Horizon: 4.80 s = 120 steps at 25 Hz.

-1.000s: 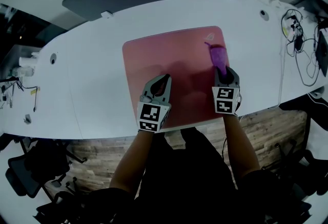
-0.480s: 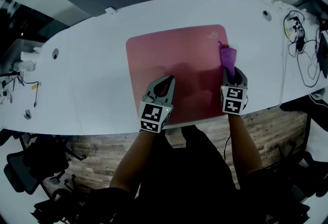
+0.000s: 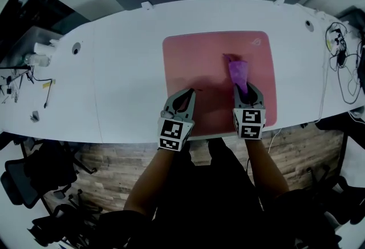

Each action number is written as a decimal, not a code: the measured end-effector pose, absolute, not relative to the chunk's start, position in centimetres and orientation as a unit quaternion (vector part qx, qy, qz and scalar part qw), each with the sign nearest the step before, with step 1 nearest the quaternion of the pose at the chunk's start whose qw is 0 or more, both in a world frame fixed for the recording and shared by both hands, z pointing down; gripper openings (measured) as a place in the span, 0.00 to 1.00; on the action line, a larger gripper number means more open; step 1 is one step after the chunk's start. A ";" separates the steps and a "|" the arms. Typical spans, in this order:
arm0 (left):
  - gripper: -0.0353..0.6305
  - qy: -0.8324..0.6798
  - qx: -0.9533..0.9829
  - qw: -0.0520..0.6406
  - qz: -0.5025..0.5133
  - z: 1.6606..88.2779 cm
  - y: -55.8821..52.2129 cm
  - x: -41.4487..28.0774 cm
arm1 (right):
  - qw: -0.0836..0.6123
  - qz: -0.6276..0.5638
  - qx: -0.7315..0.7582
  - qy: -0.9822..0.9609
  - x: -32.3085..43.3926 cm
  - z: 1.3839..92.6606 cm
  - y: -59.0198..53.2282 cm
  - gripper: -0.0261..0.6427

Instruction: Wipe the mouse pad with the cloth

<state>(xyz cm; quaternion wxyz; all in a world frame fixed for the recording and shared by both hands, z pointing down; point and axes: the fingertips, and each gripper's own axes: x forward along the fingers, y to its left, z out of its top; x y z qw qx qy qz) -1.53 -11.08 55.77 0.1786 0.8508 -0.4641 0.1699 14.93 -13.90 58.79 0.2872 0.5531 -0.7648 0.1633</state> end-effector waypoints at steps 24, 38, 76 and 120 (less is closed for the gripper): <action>0.09 -0.509 0.822 0.186 0.175 55.7 -6.3 -16.5 | 0.327 0.156 0.446 -0.818 -7.6 62.0 -7.8 0.23; 0.09 -0.482 0.838 0.186 0.176 55.7 -5.2 -11.8 | 0.347 0.132 0.511 -0.775 0.7 62.1 -8.8 0.23; 0.08 -0.440 0.859 0.175 0.195 55.7 -7.0 6.8 | 0.396 0.083 0.594 -0.695 30.2 62.5 -11.0 0.23; 0.09 -0.485 0.833 0.208 0.166 56.7 -3.8 -15.4 | 0.311 0.179 0.458 -0.814 -7.2 61.6 -2.1 0.23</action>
